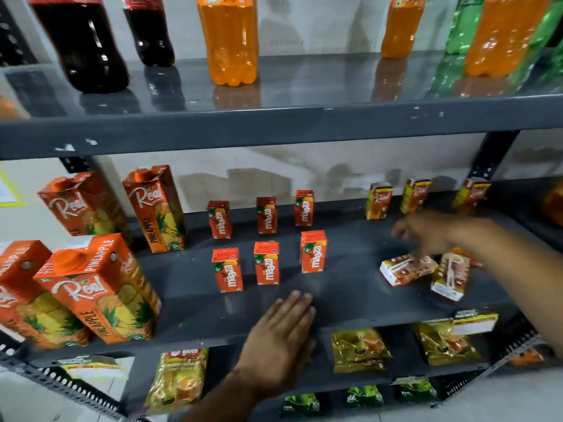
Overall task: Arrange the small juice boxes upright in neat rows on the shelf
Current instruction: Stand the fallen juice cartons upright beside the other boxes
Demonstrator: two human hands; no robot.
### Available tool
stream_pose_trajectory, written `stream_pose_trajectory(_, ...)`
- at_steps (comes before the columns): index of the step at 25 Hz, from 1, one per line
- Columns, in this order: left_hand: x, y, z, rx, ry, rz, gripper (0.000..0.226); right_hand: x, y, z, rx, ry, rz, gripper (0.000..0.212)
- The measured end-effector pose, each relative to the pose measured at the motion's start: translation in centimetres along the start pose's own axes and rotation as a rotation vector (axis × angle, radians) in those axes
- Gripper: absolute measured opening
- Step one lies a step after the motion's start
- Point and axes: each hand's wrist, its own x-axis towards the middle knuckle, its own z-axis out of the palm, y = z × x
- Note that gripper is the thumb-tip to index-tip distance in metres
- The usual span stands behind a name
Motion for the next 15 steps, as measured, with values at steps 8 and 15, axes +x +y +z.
stream_pose_trajectory(8,12.0,5.9,6.5,0.128,-0.305,-0.204,0.070,2.2,2.0,8.0,-0.258,0.211,-0.163,0.062)
stream_pose_trajectory(15,11.9,5.7,6.8,0.106,-0.313,-0.195,0.080,4.9,2.1,8.7,0.854,0.744,0.197,0.051)
